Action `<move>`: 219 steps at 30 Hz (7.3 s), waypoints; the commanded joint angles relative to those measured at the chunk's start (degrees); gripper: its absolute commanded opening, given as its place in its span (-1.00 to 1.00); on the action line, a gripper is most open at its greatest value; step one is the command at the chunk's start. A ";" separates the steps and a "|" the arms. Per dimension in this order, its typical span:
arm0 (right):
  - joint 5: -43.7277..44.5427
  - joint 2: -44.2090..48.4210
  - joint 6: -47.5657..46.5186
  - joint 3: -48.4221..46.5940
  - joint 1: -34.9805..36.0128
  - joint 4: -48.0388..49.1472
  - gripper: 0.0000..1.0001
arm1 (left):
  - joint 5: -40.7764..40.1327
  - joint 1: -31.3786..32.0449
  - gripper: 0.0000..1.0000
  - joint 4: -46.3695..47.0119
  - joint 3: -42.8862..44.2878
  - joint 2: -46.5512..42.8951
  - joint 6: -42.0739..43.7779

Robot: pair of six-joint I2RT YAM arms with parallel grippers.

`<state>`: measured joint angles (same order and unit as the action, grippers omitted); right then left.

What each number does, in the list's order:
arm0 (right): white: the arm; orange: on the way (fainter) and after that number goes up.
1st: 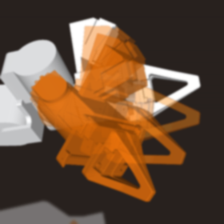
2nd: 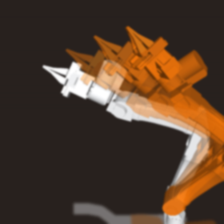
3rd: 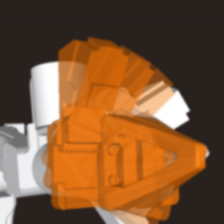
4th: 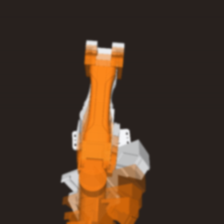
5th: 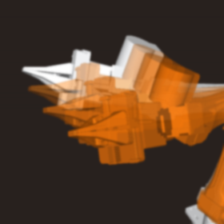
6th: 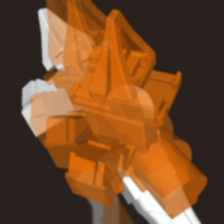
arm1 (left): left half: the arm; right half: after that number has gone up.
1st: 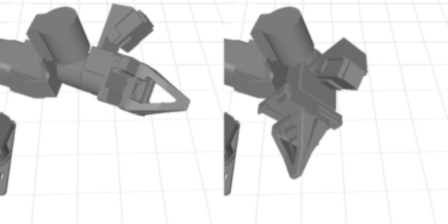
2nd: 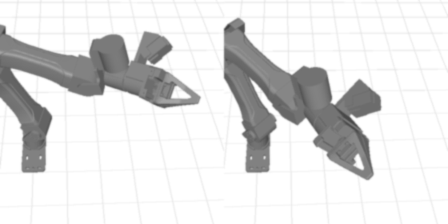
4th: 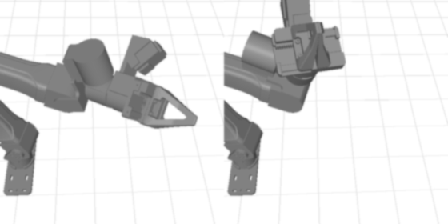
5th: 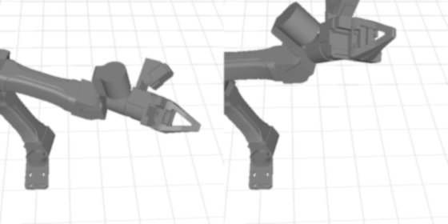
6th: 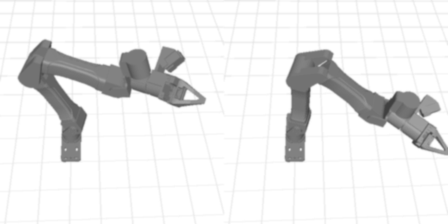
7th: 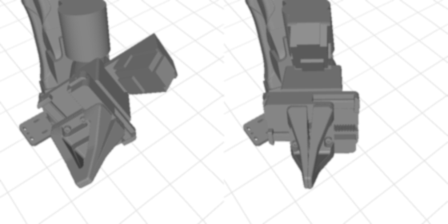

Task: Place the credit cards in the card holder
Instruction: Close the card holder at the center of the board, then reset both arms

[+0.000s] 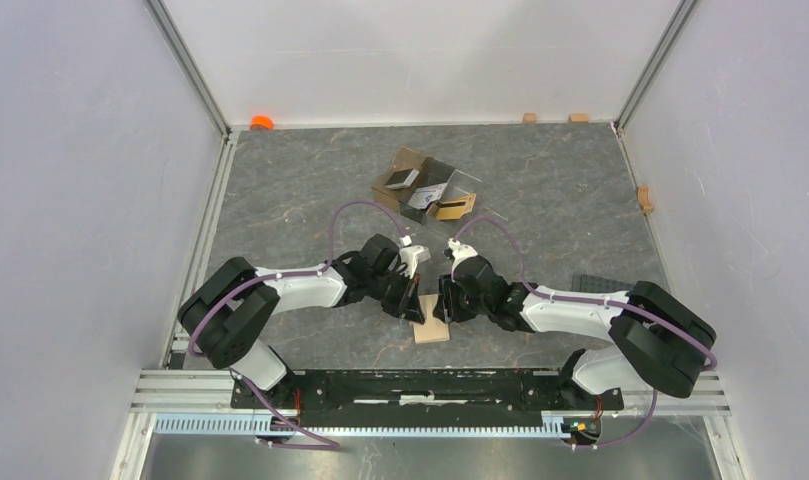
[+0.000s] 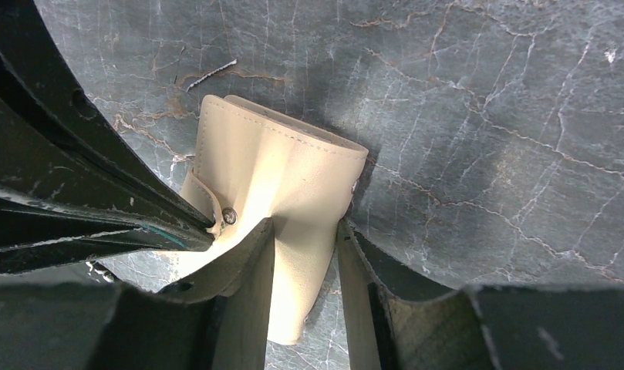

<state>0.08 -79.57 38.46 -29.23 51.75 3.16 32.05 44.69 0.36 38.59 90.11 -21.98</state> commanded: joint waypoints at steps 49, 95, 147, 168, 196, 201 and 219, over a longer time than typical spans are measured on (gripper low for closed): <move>0.13 -1.92 -1.48 2.21 0.46 -6.41 -0.20 | -1.82 -2.06 -0.96 1.49 0.84 1.64 4.66; 0.24 -1.73 -1.29 2.69 0.66 -6.25 -0.20 | -6.05 -1.62 -0.96 -2.56 3.33 6.68 5.19; 4.36 5.50 -1.28 3.22 0.76 -11.56 -0.18 | -7.66 -10.75 -0.96 -4.62 2.26 21.30 -1.87; 10.23 13.87 -4.13 0.24 0.68 -17.98 -0.13 | -2.63 -10.55 -0.53 -5.58 11.32 9.15 -4.06; 4.99 24.64 -21.80 -1.64 -23.98 -20.16 0.67 | -31.83 -18.87 1.00 -29.16 9.99 -30.67 -9.48; 3.93 30.65 -26.60 -1.11 -35.48 -21.36 0.74 | -41.16 -23.12 0.99 -36.84 13.29 -38.83 -3.40; 17.69 55.36 -32.33 8.31 -37.78 -8.49 0.79 | -51.68 -23.08 1.00 -33.84 7.95 -56.27 8.42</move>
<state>15.44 -24.95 7.40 -20.78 14.13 -8.25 -17.98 21.71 -35.42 46.50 33.76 -17.06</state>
